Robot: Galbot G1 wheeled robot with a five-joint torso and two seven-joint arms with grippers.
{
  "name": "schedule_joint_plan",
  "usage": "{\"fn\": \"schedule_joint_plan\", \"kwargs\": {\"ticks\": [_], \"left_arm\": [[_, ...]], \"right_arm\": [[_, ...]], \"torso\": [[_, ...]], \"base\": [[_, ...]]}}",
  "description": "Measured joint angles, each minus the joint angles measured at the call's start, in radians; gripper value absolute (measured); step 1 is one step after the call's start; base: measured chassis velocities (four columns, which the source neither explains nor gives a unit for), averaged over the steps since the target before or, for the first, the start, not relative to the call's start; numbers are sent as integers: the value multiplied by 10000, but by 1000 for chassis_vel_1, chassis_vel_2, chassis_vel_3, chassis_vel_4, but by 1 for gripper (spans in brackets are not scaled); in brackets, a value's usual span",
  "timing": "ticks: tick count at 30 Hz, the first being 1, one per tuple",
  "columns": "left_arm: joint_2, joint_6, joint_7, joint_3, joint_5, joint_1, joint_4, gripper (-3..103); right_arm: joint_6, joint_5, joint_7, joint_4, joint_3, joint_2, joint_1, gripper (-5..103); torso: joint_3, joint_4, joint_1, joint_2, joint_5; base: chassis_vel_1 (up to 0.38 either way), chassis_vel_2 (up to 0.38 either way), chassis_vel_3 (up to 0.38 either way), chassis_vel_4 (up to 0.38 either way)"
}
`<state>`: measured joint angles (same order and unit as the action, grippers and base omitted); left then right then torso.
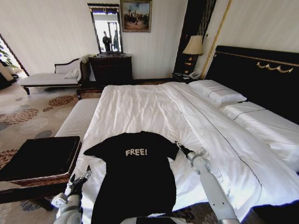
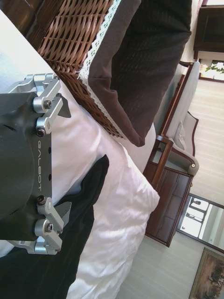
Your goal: Fold the clothes on the bed and place them into the basket.
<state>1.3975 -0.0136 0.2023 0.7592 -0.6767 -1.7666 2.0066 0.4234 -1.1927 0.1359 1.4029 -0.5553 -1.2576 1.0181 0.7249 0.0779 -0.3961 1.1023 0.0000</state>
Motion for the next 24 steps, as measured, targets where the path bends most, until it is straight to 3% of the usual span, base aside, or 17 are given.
{"fn": "schedule_joint_plan", "kwargs": {"ticks": [2,4,7,10,13,15,24], "left_arm": [[16,-13,29,-6,0,35,8,100],[25,-21,46,-6,-10,55,11,100],[53,-41,68,-6,-32,93,12,100],[68,-43,70,-1,-41,101,12,100],[108,-43,76,22,-64,114,-1,100],[117,-44,78,25,-71,119,-5,100],[128,-43,93,82,-141,138,19,100]], "right_arm": [[43,-56,2,54,0,-36,27,46],[51,-61,3,79,0,-53,45,46],[59,-56,10,162,1,-119,118,30],[60,-51,11,205,1,-142,151,24],[61,-45,11,270,-23,-148,191,8],[62,-46,14,294,-34,-145,201,3],[183,-1,49,693,-32,-60,305,0]], "torso": [[0,-1,0,0,1],[0,-1,0,-1,1],[0,-1,-1,0,1],[0,-1,-1,-1,1],[0,-2,-1,0,1],[0,-2,-1,0,1],[0,0,-1,-1,-1]], "base": [[0,0,0,0],[0,0,0,0],[0,0,0,0],[0,0,0,0],[0,0,0,0],[0,0,0,0],[0,0,0,0]]}}
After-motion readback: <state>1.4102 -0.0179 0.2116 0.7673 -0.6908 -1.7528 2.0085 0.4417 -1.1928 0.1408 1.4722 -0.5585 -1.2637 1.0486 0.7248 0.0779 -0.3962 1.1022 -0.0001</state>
